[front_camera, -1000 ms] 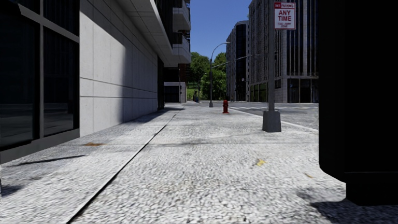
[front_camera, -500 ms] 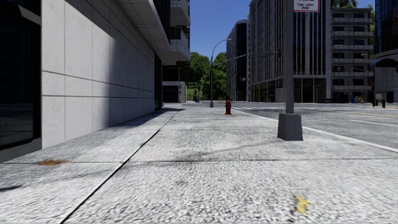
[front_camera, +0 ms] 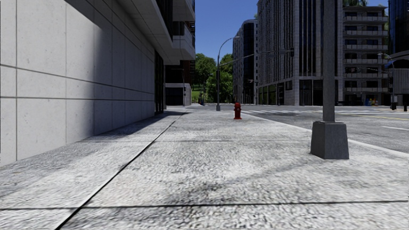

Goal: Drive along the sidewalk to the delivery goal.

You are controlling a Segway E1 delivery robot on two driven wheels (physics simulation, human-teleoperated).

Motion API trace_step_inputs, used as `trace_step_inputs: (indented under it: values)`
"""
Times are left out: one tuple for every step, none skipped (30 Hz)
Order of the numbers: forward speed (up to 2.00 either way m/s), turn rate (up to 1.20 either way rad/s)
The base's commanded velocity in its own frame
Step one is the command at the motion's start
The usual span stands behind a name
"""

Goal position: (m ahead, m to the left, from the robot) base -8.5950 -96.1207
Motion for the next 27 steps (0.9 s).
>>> trace_step_inputs:
  values:
    - [2.0, 0.0]
    - [2.0, 0.0]
    - [2.0, 0.0]
    - [2.0, 0.0]
    - [2.0, 0.0]
    - [2.0, 0.0]
    - [2.0, 0.0]
    - [2.0, 0.0]
    - [2.0, 0.0]
    - [2.0, 0.0]
    - [2.0, 0.0]
    - [2.0, 0.0]
    - [2.0, 0.0]
    - [2.0, 0.0]
    - [2.0, 0.0]
    - [2.0, 0.0]
    - [2.0, 0.0]
    - [2.0, 0.0]
    - [2.0, 0.0]
    - [2.0, 0.0]
    - [2.0, 0.0]
    - [2.0, 0.0]
    - [2.0, 0.0]
    - [2.0, 0.0]
    - [2.0, 0.0]
    - [2.0, 0.0]
    - [2.0, 0.0]
